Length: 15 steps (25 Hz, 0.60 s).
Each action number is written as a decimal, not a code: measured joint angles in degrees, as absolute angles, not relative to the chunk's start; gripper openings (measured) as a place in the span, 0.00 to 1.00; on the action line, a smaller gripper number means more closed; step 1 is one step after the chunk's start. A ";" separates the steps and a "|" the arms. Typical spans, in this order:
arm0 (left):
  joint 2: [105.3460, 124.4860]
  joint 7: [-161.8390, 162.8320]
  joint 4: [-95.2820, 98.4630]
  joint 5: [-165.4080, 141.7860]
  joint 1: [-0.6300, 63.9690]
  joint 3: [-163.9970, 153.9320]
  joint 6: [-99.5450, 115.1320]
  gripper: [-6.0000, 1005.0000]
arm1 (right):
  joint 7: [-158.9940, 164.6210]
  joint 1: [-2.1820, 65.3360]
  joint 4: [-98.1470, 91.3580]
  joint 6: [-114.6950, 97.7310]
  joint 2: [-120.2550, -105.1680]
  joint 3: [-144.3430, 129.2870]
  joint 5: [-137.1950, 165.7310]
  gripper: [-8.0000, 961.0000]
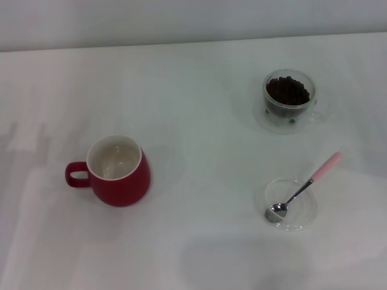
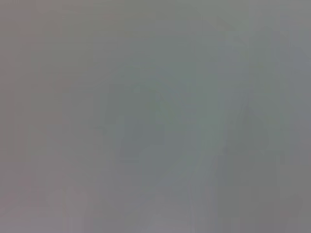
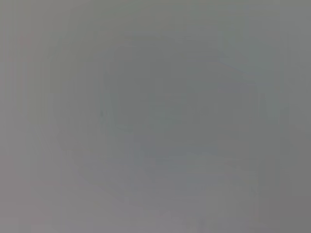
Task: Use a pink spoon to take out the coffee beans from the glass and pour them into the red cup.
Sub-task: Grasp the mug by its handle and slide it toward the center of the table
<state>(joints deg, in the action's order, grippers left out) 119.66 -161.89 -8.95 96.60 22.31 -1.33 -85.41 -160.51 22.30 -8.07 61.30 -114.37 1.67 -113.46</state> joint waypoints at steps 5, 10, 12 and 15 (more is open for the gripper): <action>119.61 -161.91 -8.58 90.20 20.34 -1.33 -86.15 0.59 | -160.60 22.75 -8.19 60.74 -114.07 1.80 -113.46 0.91; 119.54 -161.98 -8.47 82.20 18.46 -1.32 -86.29 0.59 | -160.72 23.10 -8.38 59.89 -113.42 2.00 -113.51 0.91; 119.62 -161.98 -8.64 80.72 17.65 -1.31 -86.35 0.59 | -160.74 23.20 -8.70 59.44 -113.27 2.07 -113.65 0.91; 119.69 -161.99 -9.19 78.94 15.90 -1.35 -86.93 0.60 | -160.75 23.60 -9.48 58.65 -113.24 2.09 -113.69 0.91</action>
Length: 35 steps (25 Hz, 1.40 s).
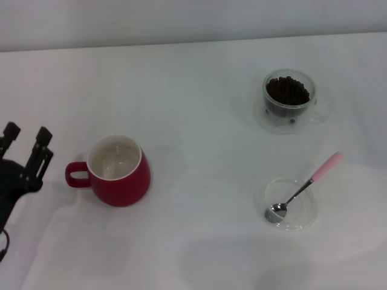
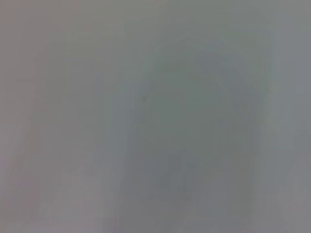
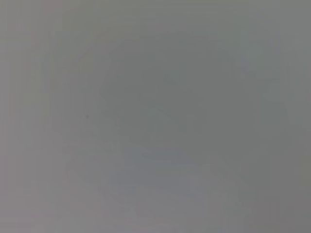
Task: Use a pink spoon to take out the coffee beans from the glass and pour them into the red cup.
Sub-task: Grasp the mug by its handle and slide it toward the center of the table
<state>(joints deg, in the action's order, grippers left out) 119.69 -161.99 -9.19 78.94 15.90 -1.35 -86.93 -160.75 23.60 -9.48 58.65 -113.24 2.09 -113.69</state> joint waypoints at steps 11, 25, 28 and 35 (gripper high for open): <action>119.95 -161.98 -13.49 78.04 10.23 -1.34 -86.49 0.60 | -160.75 23.73 -10.42 57.09 -112.85 2.17 -113.86 0.91; 119.97 -161.98 -15.79 76.82 9.00 -1.42 -76.79 0.61 | -160.93 23.47 -10.46 56.76 -112.76 2.20 -113.92 0.91; 119.97 -161.98 -15.68 76.73 9.41 -1.40 -75.25 0.61 | -160.93 23.40 -10.46 56.74 -112.93 2.20 -113.93 0.91; 119.67 -161.98 -15.23 77.06 10.49 -1.16 -73.94 0.61 | -160.93 23.17 -10.46 56.89 -113.36 2.20 -113.93 0.91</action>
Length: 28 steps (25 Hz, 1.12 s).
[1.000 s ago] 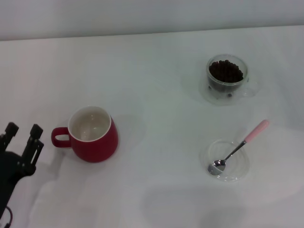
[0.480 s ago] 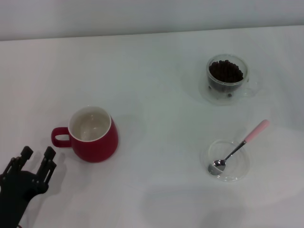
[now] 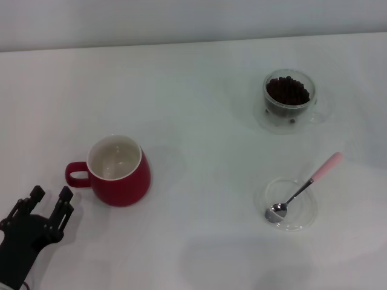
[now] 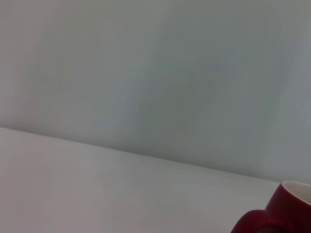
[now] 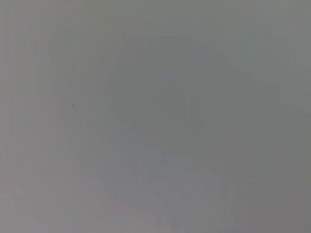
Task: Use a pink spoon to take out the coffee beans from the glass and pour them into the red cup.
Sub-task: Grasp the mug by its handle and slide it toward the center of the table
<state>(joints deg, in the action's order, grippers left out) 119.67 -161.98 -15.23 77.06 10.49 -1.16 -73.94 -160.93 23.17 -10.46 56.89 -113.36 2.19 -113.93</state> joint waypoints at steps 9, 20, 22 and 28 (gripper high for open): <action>119.50 -161.98 -14.47 77.11 12.69 -1.00 -71.42 0.60 | -160.92 23.11 -10.46 57.38 -113.92 2.20 -113.91 0.91; 119.37 -161.98 -13.99 76.81 15.62 -1.05 -69.20 0.59 | -160.72 22.94 -10.46 58.33 -114.48 2.20 -113.90 0.91; 119.36 -161.98 -13.57 76.81 16.15 -1.04 -69.16 0.59 | -160.72 22.93 -10.45 58.35 -114.56 2.13 -113.90 0.91; 119.43 -161.98 -13.03 76.80 17.10 -1.33 -68.86 0.58 | -160.75 23.01 -10.36 58.36 -114.70 2.00 -113.90 0.91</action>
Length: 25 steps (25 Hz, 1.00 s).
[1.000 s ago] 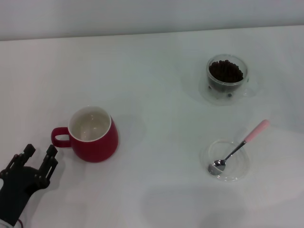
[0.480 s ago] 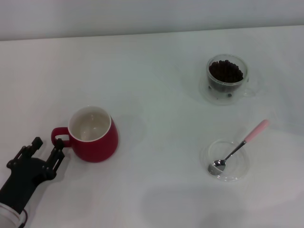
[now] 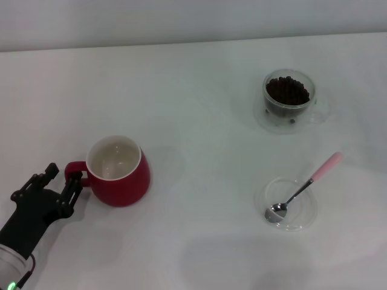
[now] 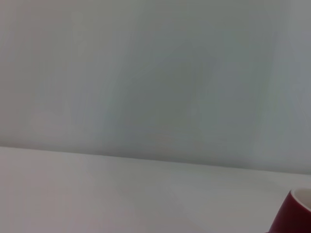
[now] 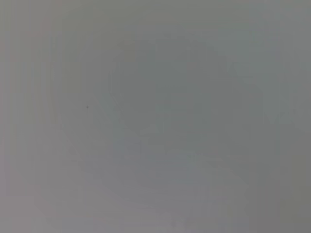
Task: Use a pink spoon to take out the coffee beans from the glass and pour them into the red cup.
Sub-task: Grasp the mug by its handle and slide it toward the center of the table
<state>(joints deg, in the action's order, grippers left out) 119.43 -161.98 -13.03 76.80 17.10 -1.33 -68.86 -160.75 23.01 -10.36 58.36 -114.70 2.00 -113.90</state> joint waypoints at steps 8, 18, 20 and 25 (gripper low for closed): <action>119.48 -161.98 -13.00 76.82 18.08 -1.13 -68.55 0.43 | -160.78 23.23 -10.17 58.27 -114.70 2.18 -113.90 0.91; 119.48 -161.98 -13.12 76.82 18.99 -1.08 -68.54 0.36 | -160.73 23.29 -10.11 58.26 -114.69 2.20 -113.91 0.91; 119.51 -161.98 -13.11 76.82 19.03 -1.19 -68.54 0.35 | -160.73 23.29 -10.10 58.29 -114.69 2.20 -113.90 0.91; 119.59 -161.98 -13.27 76.82 18.91 -1.37 -68.55 0.32 | -160.71 23.30 -10.10 58.33 -114.69 2.20 -113.90 0.91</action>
<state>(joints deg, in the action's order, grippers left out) 119.59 -161.98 -13.27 76.82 18.91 -1.37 -68.55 -160.71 23.30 -10.10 58.33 -114.69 2.20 -113.90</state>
